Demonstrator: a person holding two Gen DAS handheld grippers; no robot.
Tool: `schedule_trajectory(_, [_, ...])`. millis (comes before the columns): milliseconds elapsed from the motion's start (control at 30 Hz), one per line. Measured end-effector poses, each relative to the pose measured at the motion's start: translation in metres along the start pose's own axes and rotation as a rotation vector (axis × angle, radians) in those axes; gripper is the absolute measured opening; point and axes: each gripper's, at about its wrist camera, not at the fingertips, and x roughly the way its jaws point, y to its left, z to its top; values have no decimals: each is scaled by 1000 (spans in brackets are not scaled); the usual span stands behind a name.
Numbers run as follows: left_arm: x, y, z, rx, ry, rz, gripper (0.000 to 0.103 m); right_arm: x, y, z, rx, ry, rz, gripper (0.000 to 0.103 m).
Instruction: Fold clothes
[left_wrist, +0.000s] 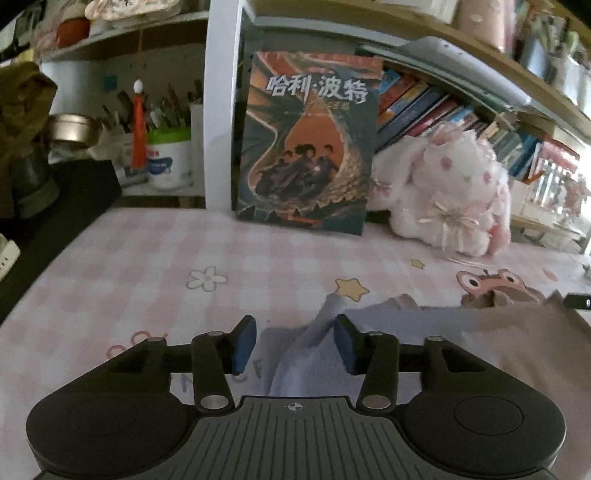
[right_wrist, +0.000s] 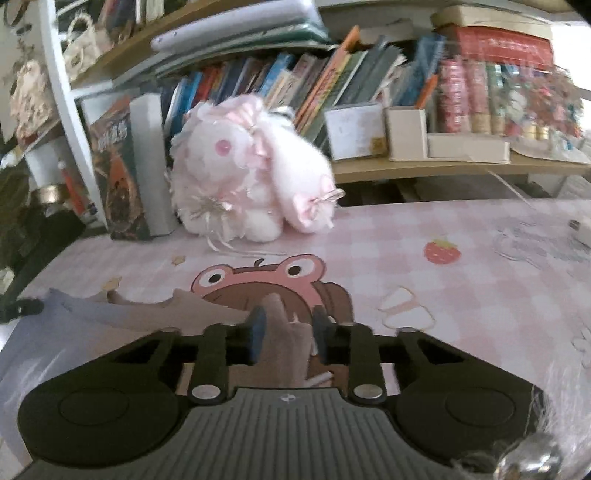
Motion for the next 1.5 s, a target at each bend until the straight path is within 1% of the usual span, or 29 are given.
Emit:
schedule_trajectory(33, [4, 5, 1, -32, 10, -7, 20, 5, 1, 2, -7, 10, -1, 5])
schedule_trajectory(67, [7, 10, 1, -66, 21, -15, 10, 7, 2, 3, -11, 16, -8, 4])
schedule_trajectory(100, [11, 16, 1, -100, 31, -23, 10, 9, 0, 3, -7, 12, -19, 1])
schedule_trajectory(167, [16, 32, -3, -192, 42, -50, 8, 11, -9, 2, 28, 9, -36, 0])
schedule_trajectory(200, [17, 37, -6, -221, 43, -57, 8, 13, -14, 1, 50, 15, -46, 0])
schedule_trajectory(233, [18, 41, -9, -250, 42, -66, 11, 17, -19, -1, 66, 37, -45, 1])
schedule_trajectory(267, [18, 45, -10, -274, 44, -74, 17, 21, -24, -5, 80, 56, -44, 1])
schedule_trajectory(300, [19, 48, -10, -296, 53, -74, 17, 22, -28, -8, 91, 55, -32, 0])
schedule_trajectory(367, [20, 55, -11, -343, 61, -100, 19, 19, -33, -11, 128, 47, -12, 0])
schedule_trajectory(400, [20, 58, -11, -367, 65, -114, 20, 18, -35, -10, 140, 46, -10, 0])
schedule_trajectory(467, [15, 60, -12, -379, 52, -109, 22, 11, -33, -10, 132, 28, -21, 1])
schedule_trajectory(567, [-1, 58, -12, -342, 4, -76, 22, -4, -30, -9, 121, -5, -21, 2])
schedule_trajectory(633, [-16, 54, -14, -312, -25, -78, 23, -18, -24, -10, 105, -29, -13, 2])
schedule_trajectory(700, [-31, 48, -18, -295, -49, -101, 29, -34, -16, -13, 75, -54, -1, 2])
schedule_trajectory(800, [-56, 36, -26, -257, -88, -138, 43, -54, -5, -19, 40, -86, 6, 2])
schedule_trajectory(833, [-64, 31, -29, -242, -102, -150, 50, -61, -2, -21, 30, -96, 8, 3])
schedule_trajectory(900, [-78, 20, -35, -193, -126, -166, 50, -74, 5, -24, 14, -110, 14, 9])
schedule_trajectory(967, [-90, 8, -41, -139, -138, -176, 50, -87, 11, -29, -9, -125, 19, 21])
schedule_trajectory(1000, [-96, 3, -45, -118, -141, -179, 51, -93, 15, -32, -20, -132, 22, 22])
schedule_trajectory(1033, [-101, -2, -49, -100, -139, -185, 51, -98, 17, -35, -30, -133, 25, 22])
schedule_trajectory(1100, [-110, -7, -57, -92, -130, -199, 57, -106, 22, -40, -44, -132, 32, 23])
schedule_trajectory(1167, [-117, -10, -65, -90, -119, -216, 61, -113, 26, -47, -52, -129, 38, 27])
schedule_trajectory(1300, [-129, -13, -83, -79, -82, -213, 64, -127, 33, -61, -67, -124, 45, 30])
schedule_trajectory(1400, [-134, -9, -96, -93, -45, -211, 66, -136, 38, -71, -87, -116, 58, 32])
schedule_trajectory(1467, [-139, -4, -104, -121, -22, -208, 67, -143, 42, -77, -106, -114, 64, 38])
schedule_trajectory(1500, [-140, -2, -107, -138, -14, -208, 68, -145, 43, -79, -113, -112, 63, 39])
